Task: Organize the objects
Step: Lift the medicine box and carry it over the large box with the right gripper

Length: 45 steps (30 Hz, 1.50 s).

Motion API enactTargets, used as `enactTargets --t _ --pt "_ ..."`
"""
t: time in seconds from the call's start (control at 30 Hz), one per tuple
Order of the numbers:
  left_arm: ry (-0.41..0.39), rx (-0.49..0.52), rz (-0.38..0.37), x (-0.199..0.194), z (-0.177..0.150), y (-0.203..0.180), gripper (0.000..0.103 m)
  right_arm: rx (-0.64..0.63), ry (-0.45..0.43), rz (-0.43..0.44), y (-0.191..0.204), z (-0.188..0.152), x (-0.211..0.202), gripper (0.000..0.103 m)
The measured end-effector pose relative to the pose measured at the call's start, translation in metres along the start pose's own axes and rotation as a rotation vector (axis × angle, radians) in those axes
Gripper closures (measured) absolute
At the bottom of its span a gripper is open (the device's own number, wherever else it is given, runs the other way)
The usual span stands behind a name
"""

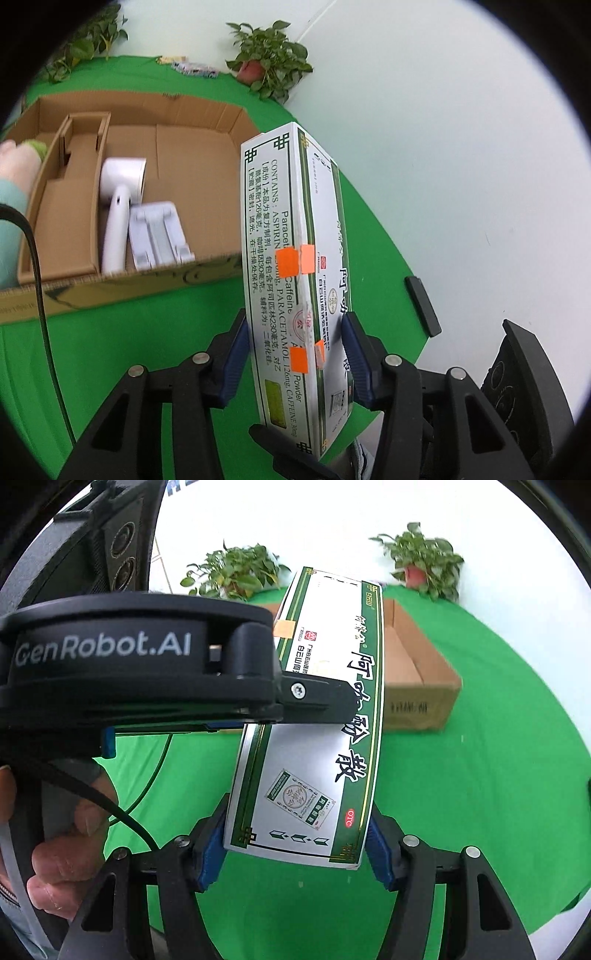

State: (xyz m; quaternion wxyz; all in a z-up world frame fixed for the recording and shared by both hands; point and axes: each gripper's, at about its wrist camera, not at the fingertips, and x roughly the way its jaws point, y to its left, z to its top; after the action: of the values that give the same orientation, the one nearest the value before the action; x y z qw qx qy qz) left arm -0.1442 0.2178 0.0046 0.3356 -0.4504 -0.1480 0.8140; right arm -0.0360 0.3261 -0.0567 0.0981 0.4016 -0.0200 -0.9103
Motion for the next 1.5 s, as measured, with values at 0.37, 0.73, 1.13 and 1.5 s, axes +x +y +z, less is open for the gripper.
enactTargets --t 0.37,0.73,1.13,1.5 --pt "-0.056 0.037 0.017 -0.025 0.078 0.0 0.057 -0.049 -0.027 0.016 -0.025 0.094 0.006 0.042" --pt "-0.049 0.023 0.034 -0.014 0.145 0.005 0.058 -0.044 0.003 0.059 -0.048 0.211 0.029 0.042" --pt "0.06 -0.065 0.048 0.06 0.168 0.046 0.059 0.008 0.141 0.127 -0.096 0.244 0.1 0.042" --pt "0.198 -0.197 0.051 0.129 0.152 0.093 0.059 0.043 0.336 0.158 -0.126 0.231 0.175 0.042"
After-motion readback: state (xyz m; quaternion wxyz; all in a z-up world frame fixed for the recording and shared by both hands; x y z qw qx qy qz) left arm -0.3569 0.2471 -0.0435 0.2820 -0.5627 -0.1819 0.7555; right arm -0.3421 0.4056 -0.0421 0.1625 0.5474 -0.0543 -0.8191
